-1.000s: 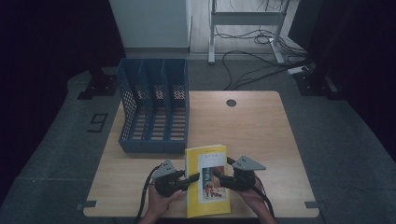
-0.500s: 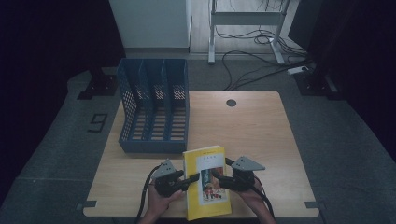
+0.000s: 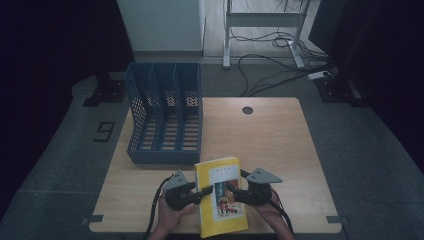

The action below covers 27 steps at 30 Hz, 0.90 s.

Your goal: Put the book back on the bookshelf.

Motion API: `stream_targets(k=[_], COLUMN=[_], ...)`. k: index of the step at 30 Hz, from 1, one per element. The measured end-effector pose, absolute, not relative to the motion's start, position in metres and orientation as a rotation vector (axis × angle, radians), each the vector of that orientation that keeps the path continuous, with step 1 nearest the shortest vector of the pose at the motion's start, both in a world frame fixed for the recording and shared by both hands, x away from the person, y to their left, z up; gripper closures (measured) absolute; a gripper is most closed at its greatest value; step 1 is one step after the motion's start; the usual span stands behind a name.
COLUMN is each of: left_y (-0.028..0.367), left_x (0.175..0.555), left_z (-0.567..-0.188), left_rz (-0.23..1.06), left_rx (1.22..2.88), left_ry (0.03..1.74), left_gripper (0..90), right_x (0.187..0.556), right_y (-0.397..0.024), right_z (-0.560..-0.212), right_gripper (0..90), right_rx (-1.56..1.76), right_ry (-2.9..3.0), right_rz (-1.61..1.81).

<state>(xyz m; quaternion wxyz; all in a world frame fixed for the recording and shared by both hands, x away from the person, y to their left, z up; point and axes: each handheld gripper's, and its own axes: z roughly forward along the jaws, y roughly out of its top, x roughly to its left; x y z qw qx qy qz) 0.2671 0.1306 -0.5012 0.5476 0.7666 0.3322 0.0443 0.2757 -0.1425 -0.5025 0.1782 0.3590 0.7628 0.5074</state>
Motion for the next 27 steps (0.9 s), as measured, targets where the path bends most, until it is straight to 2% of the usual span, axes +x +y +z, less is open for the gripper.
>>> stream_targets(k=[27], left_y=[0.1313], left_x=[0.2708], left_z=[-0.5073], left_rz=[0.075], left_rx=[1.838], left_ry=[0.816], left_gripper=[60.7], right_x=[0.2765], right_y=[-0.1393], right_z=[-0.5073], right_gripper=[31.2], right_rx=[1.018], right_ry=[2.177], right_rz=[1.391])
